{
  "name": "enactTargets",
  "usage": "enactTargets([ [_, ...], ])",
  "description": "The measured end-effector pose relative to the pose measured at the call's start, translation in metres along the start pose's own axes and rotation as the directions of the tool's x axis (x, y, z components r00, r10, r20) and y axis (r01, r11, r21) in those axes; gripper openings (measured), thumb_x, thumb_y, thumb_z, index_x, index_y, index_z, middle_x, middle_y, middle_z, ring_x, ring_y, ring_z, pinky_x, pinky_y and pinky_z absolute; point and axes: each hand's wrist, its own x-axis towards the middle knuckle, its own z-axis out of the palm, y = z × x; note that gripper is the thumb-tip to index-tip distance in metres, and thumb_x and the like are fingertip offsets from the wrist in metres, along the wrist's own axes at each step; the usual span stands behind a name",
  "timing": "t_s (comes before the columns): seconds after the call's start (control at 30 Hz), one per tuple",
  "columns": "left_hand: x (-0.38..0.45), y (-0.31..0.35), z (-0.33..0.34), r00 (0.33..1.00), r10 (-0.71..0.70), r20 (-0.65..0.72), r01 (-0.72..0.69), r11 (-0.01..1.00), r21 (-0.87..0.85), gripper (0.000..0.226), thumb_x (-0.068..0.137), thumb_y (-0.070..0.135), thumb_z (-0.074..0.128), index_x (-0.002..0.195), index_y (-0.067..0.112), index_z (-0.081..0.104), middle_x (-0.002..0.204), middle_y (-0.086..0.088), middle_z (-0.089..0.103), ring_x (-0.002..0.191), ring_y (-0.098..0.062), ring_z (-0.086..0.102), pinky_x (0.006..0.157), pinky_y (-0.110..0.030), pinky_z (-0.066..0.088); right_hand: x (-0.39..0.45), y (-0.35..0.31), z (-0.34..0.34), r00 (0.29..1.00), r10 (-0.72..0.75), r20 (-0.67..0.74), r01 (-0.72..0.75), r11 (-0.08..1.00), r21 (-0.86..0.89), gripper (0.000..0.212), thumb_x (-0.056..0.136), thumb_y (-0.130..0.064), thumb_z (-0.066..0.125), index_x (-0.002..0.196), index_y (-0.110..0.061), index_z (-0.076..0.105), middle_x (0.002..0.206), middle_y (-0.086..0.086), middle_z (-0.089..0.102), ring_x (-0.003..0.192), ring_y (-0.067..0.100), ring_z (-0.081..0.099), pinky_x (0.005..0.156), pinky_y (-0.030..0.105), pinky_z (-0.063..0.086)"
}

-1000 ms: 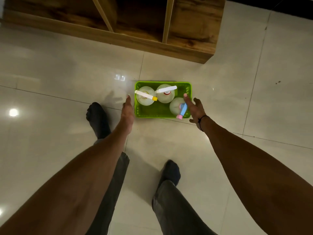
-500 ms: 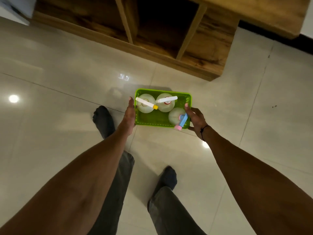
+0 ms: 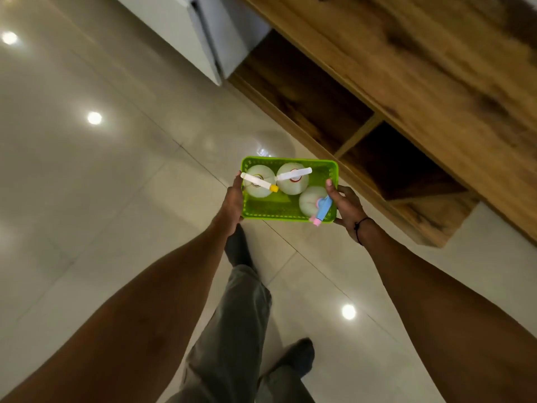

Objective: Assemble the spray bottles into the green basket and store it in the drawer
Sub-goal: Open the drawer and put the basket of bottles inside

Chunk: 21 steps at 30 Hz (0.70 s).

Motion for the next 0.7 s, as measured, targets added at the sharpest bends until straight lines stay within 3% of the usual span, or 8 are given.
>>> enactTargets([
  [0.1,0.006,0.031,-0.046,0.999,0.002,-0.039,-0.003,1.000,-0.022,0.045,0.103,0.066,0.041,0.100,0.029,0.066,0.078,0.009,0.077,0.069,-0.009,0.075,0.055,-0.022,0.055,0.016,-0.047,0.045,0.998,-0.037,0.058,0.043,0.994,-0.098,0.068,0.086,-0.068,0.065,0.132,-0.019,0.058,0.110,-0.010,0.064,0.103,0.014,0.066,0.097,0.049,0.058],
  [0.23,0.023,0.050,-0.097,0.997,-0.023,-0.075,0.018,0.997,-0.069,0.041,0.101,0.061,0.050,0.113,0.025,0.064,0.112,0.003,0.071,0.104,-0.018,0.070,0.071,-0.032,0.053,0.041,-0.098,0.096,0.990,-0.066,0.127,0.090,0.976,-0.197,0.045,0.086,-0.065,0.068,0.113,-0.030,0.062,0.090,-0.020,0.070,0.090,0.002,0.067,0.100,0.046,0.057],
  [0.33,0.035,0.055,-0.127,0.997,-0.037,-0.074,0.028,0.992,-0.121,0.036,0.100,0.065,0.051,0.105,0.031,0.061,0.112,0.007,0.067,0.109,-0.020,0.064,0.089,-0.042,0.050,0.056,-0.134,0.130,0.980,-0.081,0.182,0.133,0.947,-0.294,0.036,0.083,-0.066,0.071,0.100,-0.035,0.062,0.082,-0.019,0.075,0.097,0.011,0.070,0.103,0.049,0.055],
  [0.47,0.051,0.061,-0.155,0.994,-0.103,-0.039,0.093,0.974,-0.208,0.044,0.095,0.069,0.055,0.115,0.030,0.059,0.134,-0.001,0.063,0.127,-0.023,0.061,0.100,-0.048,0.053,0.074,-0.180,0.169,0.963,-0.049,0.266,0.150,0.915,-0.374,0.057,0.065,-0.074,0.072,0.103,-0.033,0.061,0.111,0.005,0.073,0.115,0.030,0.070,0.107,0.056,0.052],
  [0.53,0.057,0.065,-0.161,0.992,-0.123,-0.033,0.111,0.962,-0.249,0.046,0.101,0.061,0.054,0.127,0.024,0.058,0.141,-0.005,0.061,0.133,-0.025,0.060,0.100,-0.046,0.054,0.081,-0.197,0.182,0.955,-0.045,0.293,0.165,0.903,-0.397,0.061,0.066,-0.072,0.073,0.108,-0.030,0.062,0.110,0.007,0.072,0.116,0.031,0.070,0.106,0.057,0.052],
  [0.63,0.066,0.073,-0.166,0.989,-0.146,-0.024,0.132,0.943,-0.305,0.046,0.100,0.058,0.055,0.128,0.023,0.062,0.140,-0.006,0.064,0.132,-0.025,0.061,0.102,-0.044,0.053,0.092,-0.217,0.201,0.951,-0.051,0.304,0.185,0.882,-0.433,0.035,0.081,-0.060,0.074,0.098,-0.032,0.061,0.102,0.002,0.069,0.116,0.032,0.070,0.106,0.057,0.053],
  [0.7,0.073,0.075,-0.170,0.987,-0.162,-0.024,0.144,0.930,-0.337,0.050,0.098,0.056,0.058,0.133,0.020,0.062,0.140,-0.007,0.064,0.133,-0.025,0.061,0.105,-0.044,0.053,0.102,-0.226,0.210,0.950,-0.049,0.309,0.193,0.870,-0.454,0.029,0.088,-0.055,0.073,0.100,-0.031,0.060,0.102,0.002,0.069,0.116,0.032,0.070,0.106,0.056,0.053],
])
